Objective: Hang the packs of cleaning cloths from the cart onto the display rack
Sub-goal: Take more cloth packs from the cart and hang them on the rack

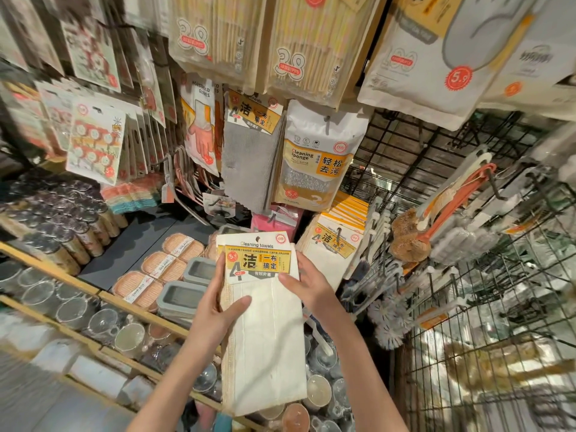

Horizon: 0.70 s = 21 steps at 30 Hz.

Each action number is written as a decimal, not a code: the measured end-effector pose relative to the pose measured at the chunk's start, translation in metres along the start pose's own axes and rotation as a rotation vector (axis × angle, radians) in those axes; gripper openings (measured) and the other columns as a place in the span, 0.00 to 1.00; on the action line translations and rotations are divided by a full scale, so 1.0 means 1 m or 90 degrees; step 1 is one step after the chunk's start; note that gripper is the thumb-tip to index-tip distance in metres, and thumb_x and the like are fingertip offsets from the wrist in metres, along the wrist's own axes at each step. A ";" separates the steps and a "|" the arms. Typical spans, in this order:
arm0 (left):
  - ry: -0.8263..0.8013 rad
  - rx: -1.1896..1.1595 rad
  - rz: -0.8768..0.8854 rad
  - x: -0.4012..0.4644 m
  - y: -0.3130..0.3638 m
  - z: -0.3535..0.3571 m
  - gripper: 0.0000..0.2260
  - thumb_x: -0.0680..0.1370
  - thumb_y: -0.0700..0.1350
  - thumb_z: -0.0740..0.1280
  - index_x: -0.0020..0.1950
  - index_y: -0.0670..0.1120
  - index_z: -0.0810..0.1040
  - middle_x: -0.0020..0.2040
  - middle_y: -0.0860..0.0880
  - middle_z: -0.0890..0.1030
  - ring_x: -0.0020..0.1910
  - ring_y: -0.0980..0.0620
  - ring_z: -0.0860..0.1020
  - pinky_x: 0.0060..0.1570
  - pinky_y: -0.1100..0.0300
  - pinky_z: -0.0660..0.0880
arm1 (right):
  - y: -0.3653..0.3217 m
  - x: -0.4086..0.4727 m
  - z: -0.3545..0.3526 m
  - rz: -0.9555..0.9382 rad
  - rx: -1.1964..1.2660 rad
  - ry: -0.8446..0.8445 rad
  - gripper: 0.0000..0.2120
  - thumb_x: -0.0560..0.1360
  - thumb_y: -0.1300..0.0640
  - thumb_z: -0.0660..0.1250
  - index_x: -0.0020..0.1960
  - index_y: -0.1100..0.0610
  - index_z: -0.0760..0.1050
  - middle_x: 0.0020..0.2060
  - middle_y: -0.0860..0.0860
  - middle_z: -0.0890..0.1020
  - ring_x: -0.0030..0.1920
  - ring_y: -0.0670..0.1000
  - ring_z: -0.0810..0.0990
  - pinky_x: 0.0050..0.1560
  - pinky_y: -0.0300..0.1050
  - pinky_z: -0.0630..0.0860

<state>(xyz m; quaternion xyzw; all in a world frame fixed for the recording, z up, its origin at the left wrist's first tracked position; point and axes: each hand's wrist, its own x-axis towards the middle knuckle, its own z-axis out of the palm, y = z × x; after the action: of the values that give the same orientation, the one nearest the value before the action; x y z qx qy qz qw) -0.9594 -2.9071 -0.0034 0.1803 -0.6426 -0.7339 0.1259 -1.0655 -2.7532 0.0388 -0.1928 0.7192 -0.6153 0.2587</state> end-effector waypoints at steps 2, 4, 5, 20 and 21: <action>0.010 0.006 -0.001 -0.002 0.001 -0.002 0.36 0.74 0.39 0.71 0.66 0.73 0.59 0.68 0.59 0.73 0.65 0.54 0.75 0.60 0.51 0.76 | -0.002 -0.004 0.005 -0.021 -0.003 0.005 0.21 0.77 0.64 0.64 0.68 0.53 0.68 0.60 0.47 0.79 0.60 0.41 0.77 0.54 0.30 0.72; 0.016 0.009 -0.006 -0.003 0.001 -0.003 0.36 0.74 0.38 0.70 0.66 0.73 0.59 0.67 0.60 0.74 0.63 0.55 0.76 0.56 0.56 0.78 | -0.004 -0.006 0.006 -0.024 -0.026 0.013 0.20 0.76 0.63 0.65 0.66 0.48 0.70 0.58 0.43 0.80 0.58 0.39 0.77 0.53 0.29 0.71; 0.018 0.012 -0.008 -0.005 0.001 -0.004 0.36 0.74 0.38 0.70 0.66 0.72 0.58 0.67 0.59 0.74 0.63 0.55 0.76 0.56 0.57 0.78 | -0.005 -0.007 0.006 -0.024 -0.031 0.021 0.20 0.76 0.63 0.66 0.63 0.46 0.70 0.56 0.41 0.80 0.56 0.36 0.77 0.52 0.27 0.71; 0.021 0.045 -0.018 -0.007 0.000 -0.005 0.37 0.74 0.42 0.72 0.70 0.70 0.57 0.67 0.60 0.74 0.61 0.57 0.76 0.50 0.64 0.78 | -0.001 -0.009 0.004 -0.026 0.000 0.101 0.23 0.72 0.69 0.69 0.64 0.60 0.66 0.50 0.50 0.78 0.47 0.40 0.80 0.46 0.32 0.75; 0.021 0.044 -0.018 -0.007 0.000 -0.005 0.37 0.74 0.41 0.72 0.70 0.70 0.57 0.66 0.61 0.74 0.60 0.58 0.77 0.49 0.65 0.78 | -0.001 -0.009 0.004 -0.029 0.003 0.109 0.23 0.72 0.68 0.69 0.63 0.60 0.66 0.51 0.51 0.78 0.49 0.44 0.80 0.46 0.33 0.75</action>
<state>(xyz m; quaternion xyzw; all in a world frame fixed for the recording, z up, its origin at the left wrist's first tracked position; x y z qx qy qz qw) -0.9513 -2.9083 -0.0032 0.2053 -0.6629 -0.7100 0.1200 -1.0558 -2.7514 0.0401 -0.1548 0.7329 -0.6368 0.1826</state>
